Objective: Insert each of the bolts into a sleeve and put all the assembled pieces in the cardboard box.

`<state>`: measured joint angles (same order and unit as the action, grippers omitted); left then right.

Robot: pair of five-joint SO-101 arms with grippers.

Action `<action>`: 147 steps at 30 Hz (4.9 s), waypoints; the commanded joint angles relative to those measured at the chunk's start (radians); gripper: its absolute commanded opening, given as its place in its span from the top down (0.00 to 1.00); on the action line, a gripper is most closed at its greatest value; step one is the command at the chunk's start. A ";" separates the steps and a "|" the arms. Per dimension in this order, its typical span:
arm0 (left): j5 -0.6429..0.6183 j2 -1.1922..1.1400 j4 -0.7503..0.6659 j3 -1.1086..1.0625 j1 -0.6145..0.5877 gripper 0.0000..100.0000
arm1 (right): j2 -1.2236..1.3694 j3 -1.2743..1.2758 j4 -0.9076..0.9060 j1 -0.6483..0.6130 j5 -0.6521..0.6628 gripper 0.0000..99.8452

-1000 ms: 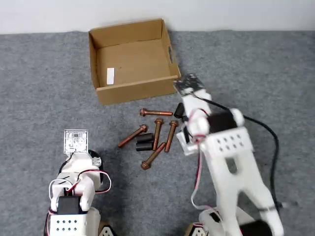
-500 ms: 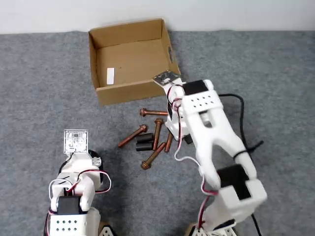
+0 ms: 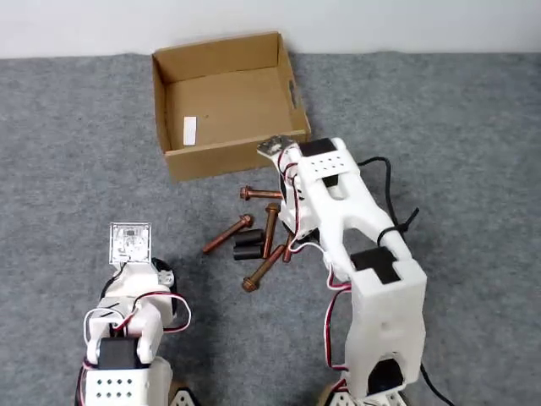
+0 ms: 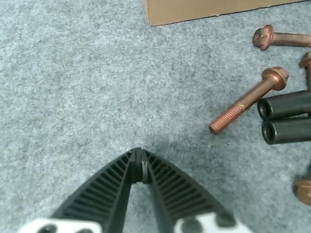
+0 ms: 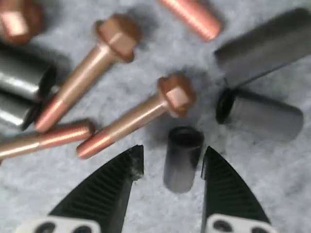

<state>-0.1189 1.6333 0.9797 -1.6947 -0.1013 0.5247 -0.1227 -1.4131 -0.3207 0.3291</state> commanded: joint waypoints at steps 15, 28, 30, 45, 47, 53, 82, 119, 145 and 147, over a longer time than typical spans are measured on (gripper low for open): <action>-0.005 0.011 -0.002 0.005 -0.002 1.00 | -0.111 -0.051 -0.079 0.030 0.003 0.99; -0.005 0.011 -0.002 0.005 -0.002 1.00 | -0.645 -0.006 -0.383 0.048 -0.270 0.99; -0.005 0.011 -0.002 0.005 -0.002 1.00 | -0.727 0.051 -0.381 0.062 -0.328 0.99; -0.006 0.011 -0.005 0.005 0.006 1.00 | -1.371 0.540 -0.337 0.246 -0.525 0.99; -0.006 0.011 -0.002 0.010 0.006 1.00 | -1.442 0.609 -0.305 0.272 -0.546 0.99; -0.006 0.005 0.008 0.111 -0.003 1.00 | -1.615 0.793 -0.262 0.338 -0.557 0.99; 0.106 -1.162 0.460 1.082 0.252 0.89 | -2.238 1.203 -0.125 0.492 -0.549 0.99; 0.624 -2.389 0.701 2.308 0.348 0.80 | -2.295 1.214 -0.127 0.493 -0.549 0.99; 0.591 -2.575 0.776 2.414 0.328 1.00 | -2.295 1.226 -0.119 0.493 -0.549 0.99; 0.548 -2.538 0.776 2.428 0.331 0.99 | -2.295 1.226 -0.119 0.493 -0.549 0.99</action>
<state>0.4764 -0.9413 1.7346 0.6958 0.2394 -1.7676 1.1093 -1.5574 0.1611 -0.2186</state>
